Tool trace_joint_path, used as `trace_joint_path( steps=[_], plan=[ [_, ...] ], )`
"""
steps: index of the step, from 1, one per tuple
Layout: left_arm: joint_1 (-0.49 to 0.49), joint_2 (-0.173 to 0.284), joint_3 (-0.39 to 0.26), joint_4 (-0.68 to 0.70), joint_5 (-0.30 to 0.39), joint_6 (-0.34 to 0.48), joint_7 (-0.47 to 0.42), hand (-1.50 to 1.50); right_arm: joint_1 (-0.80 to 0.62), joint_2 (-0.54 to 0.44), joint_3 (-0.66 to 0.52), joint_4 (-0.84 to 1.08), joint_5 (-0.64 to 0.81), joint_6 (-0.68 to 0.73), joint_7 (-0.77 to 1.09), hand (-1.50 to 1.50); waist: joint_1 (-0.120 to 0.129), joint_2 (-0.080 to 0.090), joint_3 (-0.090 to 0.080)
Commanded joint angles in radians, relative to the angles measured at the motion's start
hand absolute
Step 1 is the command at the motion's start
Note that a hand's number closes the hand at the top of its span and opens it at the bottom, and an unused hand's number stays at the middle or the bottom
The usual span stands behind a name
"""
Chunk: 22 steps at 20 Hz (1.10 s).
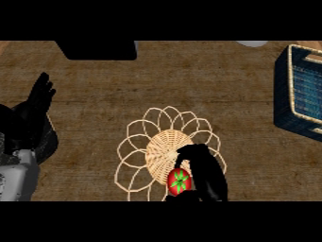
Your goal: Pick the tomato from the placemat and place it in the basket
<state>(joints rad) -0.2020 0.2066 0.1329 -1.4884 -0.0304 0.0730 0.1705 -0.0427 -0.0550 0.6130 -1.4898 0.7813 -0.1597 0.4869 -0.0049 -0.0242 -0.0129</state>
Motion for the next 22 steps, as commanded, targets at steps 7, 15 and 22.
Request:
trace_joint_path(
  steps=[7,15,22],
  plan=[
    [0.037,0.004,0.018,0.024,0.017,-0.023,-0.041,0.0,0.171,-0.258,-0.01,-0.001,-0.188,0.089,-0.417,1.5,0.002,0.026,0.013],
    [0.055,-0.026,-0.007,-0.006,-0.015,0.011,-0.028,0.0,0.32,-0.23,-0.087,-0.33,-0.395,0.027,-0.561,1.5,-0.007,0.022,0.013],
    [0.013,0.01,0.039,0.014,0.013,-0.006,-0.004,0.0,0.498,-0.31,-0.182,-0.733,-0.528,0.028,-0.515,1.5,-0.012,0.021,0.012]
  ],
)
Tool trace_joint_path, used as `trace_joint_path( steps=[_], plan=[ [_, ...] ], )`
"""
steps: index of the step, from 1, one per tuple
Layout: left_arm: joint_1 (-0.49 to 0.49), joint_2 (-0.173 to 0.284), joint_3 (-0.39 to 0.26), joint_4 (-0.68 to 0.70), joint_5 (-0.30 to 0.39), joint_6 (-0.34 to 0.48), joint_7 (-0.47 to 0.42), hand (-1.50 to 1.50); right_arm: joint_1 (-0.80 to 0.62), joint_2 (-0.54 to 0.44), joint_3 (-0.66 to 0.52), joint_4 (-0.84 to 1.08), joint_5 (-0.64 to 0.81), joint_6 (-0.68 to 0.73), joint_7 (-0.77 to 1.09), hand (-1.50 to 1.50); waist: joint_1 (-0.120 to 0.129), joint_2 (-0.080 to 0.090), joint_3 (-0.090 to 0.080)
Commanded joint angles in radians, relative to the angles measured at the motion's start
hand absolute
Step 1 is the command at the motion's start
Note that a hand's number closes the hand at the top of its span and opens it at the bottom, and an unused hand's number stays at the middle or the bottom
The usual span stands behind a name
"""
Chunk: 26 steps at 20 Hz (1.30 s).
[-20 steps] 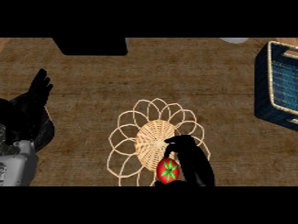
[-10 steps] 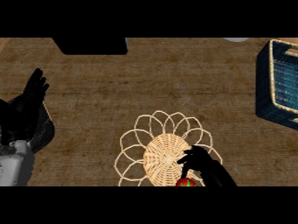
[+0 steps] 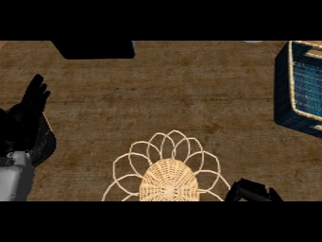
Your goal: Pick the tomato from the placemat and place it in the basket
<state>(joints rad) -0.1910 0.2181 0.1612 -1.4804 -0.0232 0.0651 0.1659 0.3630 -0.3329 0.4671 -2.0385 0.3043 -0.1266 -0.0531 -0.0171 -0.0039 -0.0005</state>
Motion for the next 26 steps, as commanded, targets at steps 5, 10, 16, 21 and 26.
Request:
trace_joint_path(
  steps=[5,10,16,21,26],
  plan=[
    [-0.008,-0.013,-0.018,-0.018,-0.006,-0.002,0.006,0.0,-0.073,-0.057,-0.171,-0.4,-0.033,0.032,0.389,1.5,0.018,0.004,-0.001],
    [-0.025,-0.002,-0.005,0.006,-0.006,-0.005,0.017,0.0,-0.24,-0.047,-0.282,-0.47,-0.103,0.052,0.637,1.5,0.019,0.004,-0.001],
    [-0.05,-0.009,-0.018,-0.005,-0.018,0.002,0.036,0.0,-0.587,-0.056,-0.467,-0.294,-0.192,0.01,0.843,1.5,0.026,0.005,-0.001],
    [-0.025,-0.025,-0.032,-0.001,-0.033,0.005,0.022,0.0,-0.776,-0.166,-0.602,-0.111,-0.232,0.079,0.886,1.5,0.024,0.006,0.0],
    [-0.01,-0.002,0.009,0.006,0.005,-0.024,-0.007,0.0,-0.941,-0.23,-0.607,0.069,-0.177,0.117,0.909,1.5,0.031,0.006,-0.001]
  ],
)
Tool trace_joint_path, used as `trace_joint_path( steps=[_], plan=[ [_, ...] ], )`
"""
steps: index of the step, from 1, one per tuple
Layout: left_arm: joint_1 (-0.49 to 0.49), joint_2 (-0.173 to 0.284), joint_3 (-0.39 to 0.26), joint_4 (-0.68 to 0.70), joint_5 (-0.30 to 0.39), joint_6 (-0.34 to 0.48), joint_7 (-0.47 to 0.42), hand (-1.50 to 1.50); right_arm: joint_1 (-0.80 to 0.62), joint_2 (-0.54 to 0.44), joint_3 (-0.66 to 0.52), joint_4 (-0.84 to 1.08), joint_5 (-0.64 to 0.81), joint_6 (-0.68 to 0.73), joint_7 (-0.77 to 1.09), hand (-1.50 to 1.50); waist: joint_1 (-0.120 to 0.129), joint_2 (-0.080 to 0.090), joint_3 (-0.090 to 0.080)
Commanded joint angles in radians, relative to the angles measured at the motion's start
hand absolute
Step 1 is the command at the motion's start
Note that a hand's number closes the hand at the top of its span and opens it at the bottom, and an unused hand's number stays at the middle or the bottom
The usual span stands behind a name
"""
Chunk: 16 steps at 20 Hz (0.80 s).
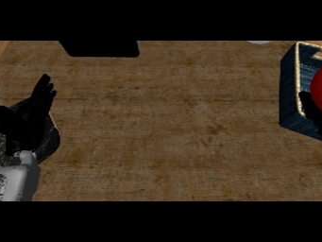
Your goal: Pick the tomato from the placemat and place it in the basket
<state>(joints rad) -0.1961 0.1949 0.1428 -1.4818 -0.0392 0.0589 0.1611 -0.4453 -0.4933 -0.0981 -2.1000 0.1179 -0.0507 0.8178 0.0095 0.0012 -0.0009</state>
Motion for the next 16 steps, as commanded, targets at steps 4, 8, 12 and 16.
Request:
trace_joint_path(
  steps=[4,8,12,16],
  plan=[
    [-0.013,-0.015,-0.021,-0.032,-0.015,0.013,0.05,0.0,-0.167,-0.055,-0.002,0.277,0.063,0.071,-0.083,1.5,0.001,0.0,0.001],
    [0.029,0.028,0.035,0.001,0.031,-0.046,-0.03,0.0,-0.201,-0.043,0.021,0.445,0.135,0.066,-0.172,1.5,0.004,0.001,0.0],
    [0.025,0.022,0.021,-0.031,0.026,-0.042,0.014,0.0,-0.221,-0.067,-0.054,0.623,0.089,0.113,-0.28,1.5,0.004,0.001,0.001],
    [0.058,0.006,0.009,-0.049,0.004,-0.026,0.004,0.0,-0.141,-0.065,-0.057,0.603,0.139,0.117,-0.317,1.5,-0.005,-0.002,0.001]
  ],
)
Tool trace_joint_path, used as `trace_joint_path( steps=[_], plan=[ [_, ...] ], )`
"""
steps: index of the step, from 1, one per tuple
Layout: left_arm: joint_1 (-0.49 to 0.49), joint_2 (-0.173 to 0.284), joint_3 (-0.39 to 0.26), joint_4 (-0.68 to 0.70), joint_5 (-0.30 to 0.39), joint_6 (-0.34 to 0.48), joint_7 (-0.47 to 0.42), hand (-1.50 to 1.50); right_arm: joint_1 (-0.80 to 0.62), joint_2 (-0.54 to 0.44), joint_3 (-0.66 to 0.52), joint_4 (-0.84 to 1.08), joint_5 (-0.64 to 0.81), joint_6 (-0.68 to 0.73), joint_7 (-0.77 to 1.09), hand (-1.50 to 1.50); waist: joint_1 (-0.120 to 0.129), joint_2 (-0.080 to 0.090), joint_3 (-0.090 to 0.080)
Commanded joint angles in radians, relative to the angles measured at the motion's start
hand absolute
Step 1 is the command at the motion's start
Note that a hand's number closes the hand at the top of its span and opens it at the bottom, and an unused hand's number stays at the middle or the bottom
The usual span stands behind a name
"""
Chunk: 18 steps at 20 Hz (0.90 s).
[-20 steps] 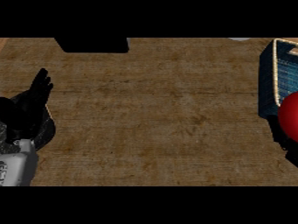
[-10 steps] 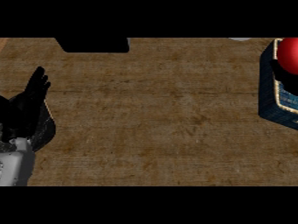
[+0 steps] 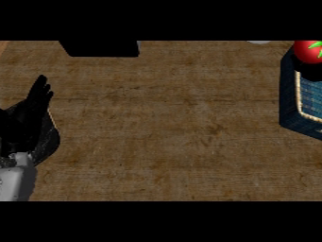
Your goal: Pick the tomato from the placemat and place it in the basket
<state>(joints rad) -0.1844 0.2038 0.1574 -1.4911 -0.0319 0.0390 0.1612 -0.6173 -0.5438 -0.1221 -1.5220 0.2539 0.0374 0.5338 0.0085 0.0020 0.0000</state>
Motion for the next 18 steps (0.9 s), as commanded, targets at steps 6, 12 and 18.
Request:
trace_joint_path(
  steps=[6,12,18],
  plan=[
    [-0.087,0.005,0.022,0.083,0.016,-0.01,0.006,0.0,-0.045,-0.041,-0.086,0.3,-0.004,0.05,-0.214,1.5,-0.006,0.001,0.0],
    [-0.024,-0.036,-0.025,0.036,-0.036,0.029,-0.016,0.0,-0.116,-0.087,-0.167,0.497,-0.062,0.119,-0.326,1.5,0.001,0.001,0.0],
    [-0.032,-0.006,-0.005,0.01,-0.009,0.002,0.01,0.0,-0.038,-0.243,0.101,0.323,0.331,-0.003,-0.551,1.5,0.02,0.008,0.001]
  ],
)
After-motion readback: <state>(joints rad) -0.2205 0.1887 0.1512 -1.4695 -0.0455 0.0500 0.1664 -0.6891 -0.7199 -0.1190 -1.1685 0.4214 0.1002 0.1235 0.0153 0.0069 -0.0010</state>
